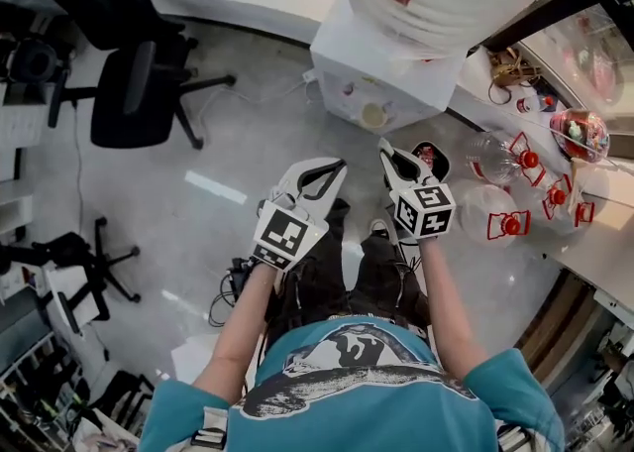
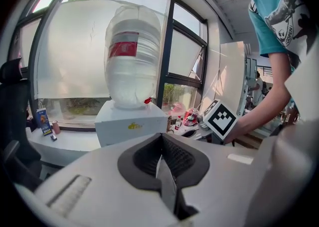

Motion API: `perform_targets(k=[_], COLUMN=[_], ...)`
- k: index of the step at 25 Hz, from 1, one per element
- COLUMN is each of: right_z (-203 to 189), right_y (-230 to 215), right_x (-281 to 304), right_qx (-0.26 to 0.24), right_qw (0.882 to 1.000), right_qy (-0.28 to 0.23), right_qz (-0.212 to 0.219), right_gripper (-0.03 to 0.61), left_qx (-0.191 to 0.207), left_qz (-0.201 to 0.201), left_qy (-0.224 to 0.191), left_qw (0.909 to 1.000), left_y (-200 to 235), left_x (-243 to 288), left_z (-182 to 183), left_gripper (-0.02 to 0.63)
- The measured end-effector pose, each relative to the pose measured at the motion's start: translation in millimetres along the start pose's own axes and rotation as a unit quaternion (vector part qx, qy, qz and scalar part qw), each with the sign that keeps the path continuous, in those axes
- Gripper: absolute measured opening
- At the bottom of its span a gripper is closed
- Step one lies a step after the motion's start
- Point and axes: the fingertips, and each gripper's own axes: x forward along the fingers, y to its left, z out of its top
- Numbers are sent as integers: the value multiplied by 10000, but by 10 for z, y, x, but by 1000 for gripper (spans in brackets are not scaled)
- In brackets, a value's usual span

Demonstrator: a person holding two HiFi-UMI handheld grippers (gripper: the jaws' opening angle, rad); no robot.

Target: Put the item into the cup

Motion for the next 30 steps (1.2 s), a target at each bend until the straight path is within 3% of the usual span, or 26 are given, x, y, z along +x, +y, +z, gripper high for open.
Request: perform_targets(k=[7,14,21,30], right_z=[-236,-433,-645,-847], right_y=[-216,-556,-852,-1173], right_x=[330,660,936,1238], right_qx=[-195,346,396,1059], right_qw=[9992,9974,9965,9915], right_qy=[229,203,333,319], right_qz=[-281,-596,-651,-690], right_gripper=[50,51,51,51], left_qx=[-38,-22,-66,-255], left_qz=[-145,-101,-15,47], left_qy=[-139,-130,-130,-9], left_qw=[9998,9999,9999,9997], left_y=[170,260,254,208], left_x=[77,282,556,776], left_z=[-143,-312,-581,-799], left_gripper=[14,14,14,14])
